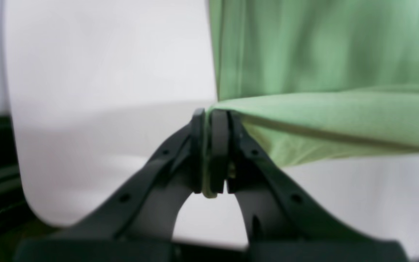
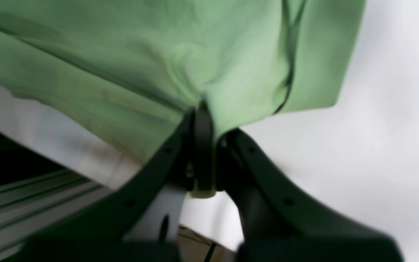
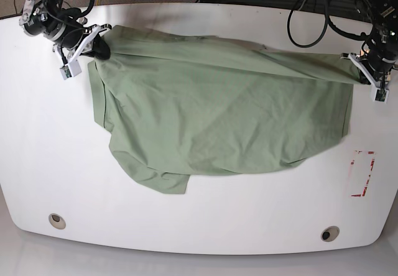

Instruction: Layout the t-shirt on the table in an organized manner, then fold the t-shirt properly

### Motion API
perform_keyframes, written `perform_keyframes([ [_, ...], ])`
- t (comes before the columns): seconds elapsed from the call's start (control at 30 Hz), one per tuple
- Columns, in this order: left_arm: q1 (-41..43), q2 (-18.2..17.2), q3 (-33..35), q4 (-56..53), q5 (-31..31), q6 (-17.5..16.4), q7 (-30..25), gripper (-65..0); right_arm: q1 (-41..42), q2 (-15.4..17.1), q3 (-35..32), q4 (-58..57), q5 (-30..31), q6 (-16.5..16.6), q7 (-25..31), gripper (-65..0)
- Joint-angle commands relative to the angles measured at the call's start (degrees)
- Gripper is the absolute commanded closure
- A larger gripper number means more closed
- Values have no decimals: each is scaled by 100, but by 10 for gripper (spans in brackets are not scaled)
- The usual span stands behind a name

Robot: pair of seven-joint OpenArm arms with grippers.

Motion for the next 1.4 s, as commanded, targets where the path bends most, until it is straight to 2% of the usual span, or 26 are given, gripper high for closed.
perform_keyframes([
  [0.0,-220,-63,55,76,-40,34,-93,0,102,85,42,-128,43,-26,90,0],
  [0.4,-738,-81,345,-504,-40,34,-93,0,796,121,60,-1087,43,-26,99,0],
  [0.77,-861,-265,363,-865,-49,34,-93,0,858,121,51,-1078,95,-17,90,0],
  [1.1,-1108,-274,328,-3,-66,34,-93,0,919,129,288,-251,95,35,90,0],
  [1.37,-1951,-265,372,454,-75,34,-93,0,1904,138,323,-14,69,35,82,0],
])
